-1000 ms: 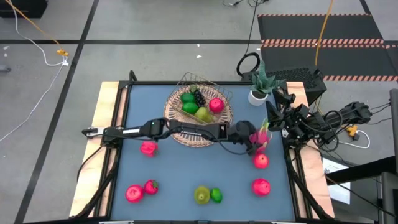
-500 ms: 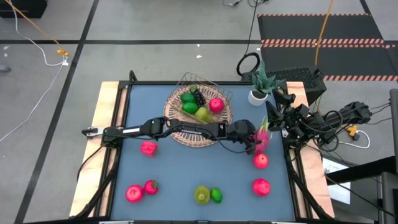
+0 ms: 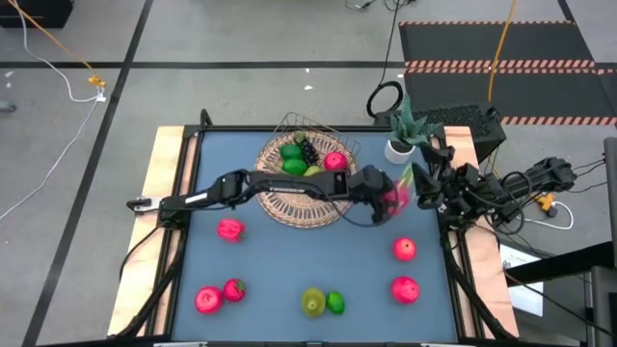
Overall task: Build produce basket
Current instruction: Put the pink dragonfruit into the gold wire basket
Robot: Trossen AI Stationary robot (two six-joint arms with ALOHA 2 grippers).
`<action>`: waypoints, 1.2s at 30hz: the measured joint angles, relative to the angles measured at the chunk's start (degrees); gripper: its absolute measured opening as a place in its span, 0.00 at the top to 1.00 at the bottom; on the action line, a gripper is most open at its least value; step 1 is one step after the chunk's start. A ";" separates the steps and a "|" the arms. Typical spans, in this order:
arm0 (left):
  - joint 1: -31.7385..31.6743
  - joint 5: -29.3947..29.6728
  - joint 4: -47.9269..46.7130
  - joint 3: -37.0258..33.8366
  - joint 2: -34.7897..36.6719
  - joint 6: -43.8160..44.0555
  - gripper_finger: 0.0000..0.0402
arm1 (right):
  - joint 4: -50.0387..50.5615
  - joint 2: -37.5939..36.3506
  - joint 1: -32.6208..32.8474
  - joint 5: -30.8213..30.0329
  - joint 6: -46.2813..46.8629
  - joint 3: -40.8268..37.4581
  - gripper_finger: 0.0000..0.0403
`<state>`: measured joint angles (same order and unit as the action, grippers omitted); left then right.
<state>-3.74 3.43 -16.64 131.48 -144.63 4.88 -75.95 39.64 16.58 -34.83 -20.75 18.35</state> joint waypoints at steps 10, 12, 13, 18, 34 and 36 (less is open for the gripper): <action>-3.88 11.36 -14.32 0.22 12.08 -4.60 0.50 | 1.20 -0.53 0.01 12.68 6.57 0.02 0.20; -4.35 12.78 -16.30 0.20 14.56 -4.48 0.51 | 1.91 -0.90 0.04 13.78 6.02 0.02 0.20; -4.54 13.34 -17.91 0.20 15.82 -4.36 0.51 | 2.06 -1.01 0.05 13.91 5.51 0.02 0.20; -4.66 13.79 -21.29 0.22 21.47 -4.92 0.49 | 6.61 -2.09 0.04 11.46 4.89 0.02 0.20; -6.99 23.00 -25.54 -19.68 26.06 3.27 0.48 | 8.64 -3.63 0.02 9.33 5.72 0.02 0.20; -7.95 21.05 -22.36 -24.83 28.33 4.12 0.48 | 8.57 -3.65 0.02 9.33 5.55 0.02 0.20</action>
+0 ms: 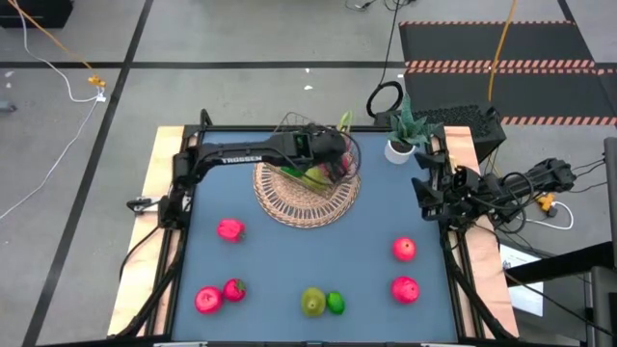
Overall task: Build produce basket
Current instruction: Put the pink dragonfruit into the gold wire basket
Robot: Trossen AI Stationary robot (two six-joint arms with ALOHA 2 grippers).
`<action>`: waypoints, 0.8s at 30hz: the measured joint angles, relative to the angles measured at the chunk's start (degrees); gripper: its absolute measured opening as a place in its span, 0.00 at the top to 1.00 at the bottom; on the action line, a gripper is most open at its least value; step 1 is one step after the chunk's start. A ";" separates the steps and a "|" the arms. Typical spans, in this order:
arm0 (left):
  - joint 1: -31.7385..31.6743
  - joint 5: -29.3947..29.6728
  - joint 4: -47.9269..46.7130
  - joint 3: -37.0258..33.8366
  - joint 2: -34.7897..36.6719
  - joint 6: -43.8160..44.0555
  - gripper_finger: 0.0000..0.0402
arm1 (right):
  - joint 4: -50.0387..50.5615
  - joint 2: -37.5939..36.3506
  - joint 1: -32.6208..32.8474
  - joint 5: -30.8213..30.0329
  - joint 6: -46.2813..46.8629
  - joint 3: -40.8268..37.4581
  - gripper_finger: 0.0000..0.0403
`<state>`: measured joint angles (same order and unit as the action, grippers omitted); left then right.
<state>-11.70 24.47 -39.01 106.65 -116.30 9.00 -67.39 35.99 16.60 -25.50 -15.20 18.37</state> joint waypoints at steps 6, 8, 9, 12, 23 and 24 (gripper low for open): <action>-3.40 -2.89 10.69 -15.02 7.29 3.67 0.48 | -0.17 -0.04 -0.03 -0.80 -0.55 0.00 0.20; -4.88 -5.02 13.36 -19.54 9.29 4.87 0.48 | -0.42 -0.02 -0.03 -1.46 -0.64 0.00 0.20; -5.39 -5.57 13.85 -21.50 9.66 5.46 0.48 | -0.49 -0.02 -0.10 -1.73 -0.66 0.00 0.20; -7.04 -5.85 18.14 -26.60 10.10 8.56 0.48 | -1.56 0.20 -0.16 -1.57 -0.64 0.00 0.20; -9.08 -12.82 35.70 -31.25 9.96 8.15 0.21 | -7.46 5.09 -3.49 -1.55 -0.59 0.00 0.20; -8.93 -13.51 35.39 -31.02 10.42 7.34 0.18 | -7.96 6.04 -4.19 -1.57 -0.44 0.00 0.20</action>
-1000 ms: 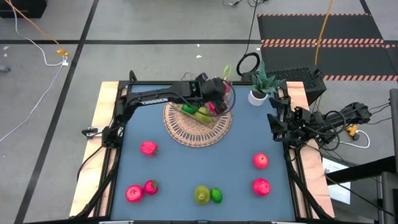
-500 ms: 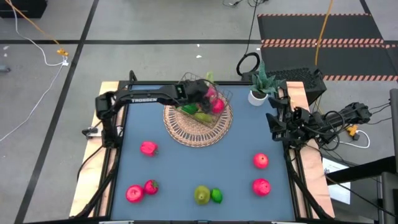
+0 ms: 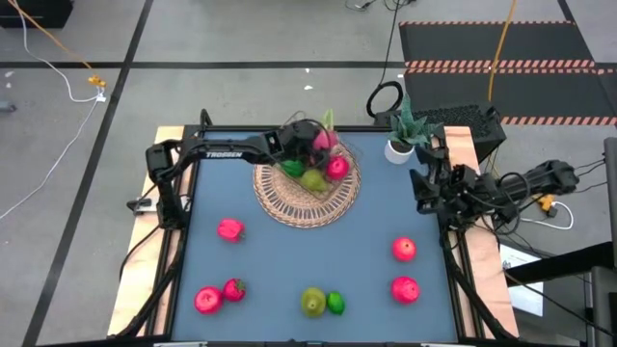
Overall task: Build produce basket
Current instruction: Put the pink dragonfruit into the gold wire basket, then put the red bell pepper into the gold wire basket
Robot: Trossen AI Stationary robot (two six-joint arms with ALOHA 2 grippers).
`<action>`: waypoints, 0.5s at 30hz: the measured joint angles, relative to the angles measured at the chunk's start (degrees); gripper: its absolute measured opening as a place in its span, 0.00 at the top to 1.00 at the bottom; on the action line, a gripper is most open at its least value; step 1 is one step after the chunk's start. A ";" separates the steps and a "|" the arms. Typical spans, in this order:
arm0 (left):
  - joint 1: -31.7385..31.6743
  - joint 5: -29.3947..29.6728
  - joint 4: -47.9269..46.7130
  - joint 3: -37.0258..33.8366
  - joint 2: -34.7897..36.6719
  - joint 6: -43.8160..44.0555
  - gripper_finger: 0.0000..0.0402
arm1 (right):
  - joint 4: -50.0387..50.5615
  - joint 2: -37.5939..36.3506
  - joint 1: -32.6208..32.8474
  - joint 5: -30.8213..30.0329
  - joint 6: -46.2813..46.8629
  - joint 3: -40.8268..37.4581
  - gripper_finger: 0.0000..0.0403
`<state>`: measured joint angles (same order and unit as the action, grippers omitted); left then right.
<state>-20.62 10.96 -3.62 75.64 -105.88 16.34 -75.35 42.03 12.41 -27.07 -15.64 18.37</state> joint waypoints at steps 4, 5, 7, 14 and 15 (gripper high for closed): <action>0.96 -0.53 -3.45 0.04 3.89 -4.06 0.05 | -0.54 3.19 -3.33 -1.07 2.72 0.00 0.20; 1.54 -0.37 -4.91 -0.01 5.37 -4.82 0.04 | -0.47 3.97 -4.14 -1.30 3.88 -0.01 0.20; 3.25 -0.21 -6.04 -0.42 8.73 -6.46 0.01 | -0.65 5.30 -6.01 -1.50 4.95 -0.02 0.20; 13.27 9.15 -3.44 -8.84 20.60 -11.34 0.04 | -0.93 8.69 -10.21 0.52 13.35 0.00 0.20; 14.58 9.47 -1.15 -11.14 21.89 -11.39 0.05 | -0.94 9.02 -10.25 1.69 14.83 -0.01 0.20</action>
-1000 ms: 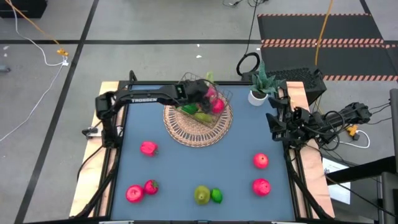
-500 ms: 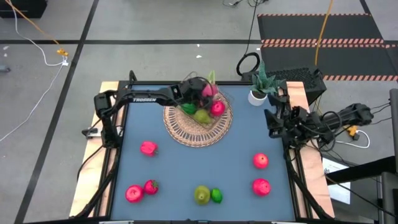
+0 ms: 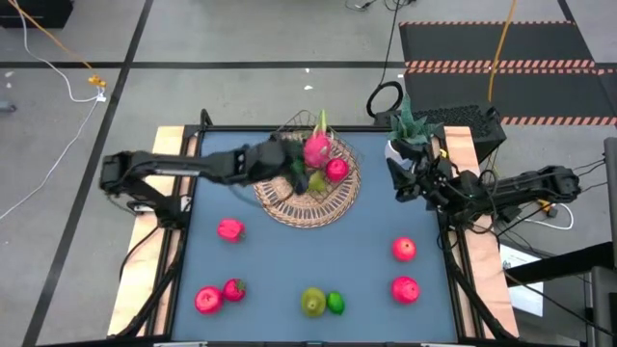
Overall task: Build produce basket
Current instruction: Put the red bell pepper into the gold wire basket
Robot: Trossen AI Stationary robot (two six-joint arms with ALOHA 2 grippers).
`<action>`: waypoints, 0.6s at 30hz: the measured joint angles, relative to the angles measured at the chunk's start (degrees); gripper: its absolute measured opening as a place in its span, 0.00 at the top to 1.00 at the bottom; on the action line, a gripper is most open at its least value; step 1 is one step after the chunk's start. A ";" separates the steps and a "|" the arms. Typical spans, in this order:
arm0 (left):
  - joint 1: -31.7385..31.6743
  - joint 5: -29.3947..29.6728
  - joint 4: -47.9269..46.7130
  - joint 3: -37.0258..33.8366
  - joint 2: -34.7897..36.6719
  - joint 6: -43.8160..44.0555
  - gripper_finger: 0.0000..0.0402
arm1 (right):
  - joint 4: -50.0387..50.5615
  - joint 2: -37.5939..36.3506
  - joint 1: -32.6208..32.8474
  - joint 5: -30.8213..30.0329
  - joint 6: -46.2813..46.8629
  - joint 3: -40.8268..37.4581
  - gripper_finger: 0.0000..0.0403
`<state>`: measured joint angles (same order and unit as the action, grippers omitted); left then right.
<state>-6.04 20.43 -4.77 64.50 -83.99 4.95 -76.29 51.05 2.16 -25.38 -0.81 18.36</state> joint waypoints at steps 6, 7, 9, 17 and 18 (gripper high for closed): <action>7.94 0.16 4.83 -12.19 6.74 0.45 0.09 | 0.01 1.01 0.03 5.96 4.82 0.01 0.20; 9.37 0.25 3.48 -13.47 8.06 0.88 0.10 | -0.01 1.34 0.03 6.20 5.02 0.01 0.20; 12.31 0.65 1.40 -15.24 10.64 1.72 0.11 | 1.35 1.82 0.13 6.32 5.89 0.01 0.20; 20.95 3.45 -25.00 -16.07 20.39 14.31 0.18 | 6.76 6.83 -0.57 5.89 9.25 0.03 0.20; 21.65 3.66 -28.63 -16.07 20.92 16.45 0.19 | 6.45 7.83 -0.81 5.83 9.90 0.35 0.20</action>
<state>15.61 24.09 -33.40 48.42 -63.07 21.40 -69.84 58.88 1.35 -19.55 9.09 18.71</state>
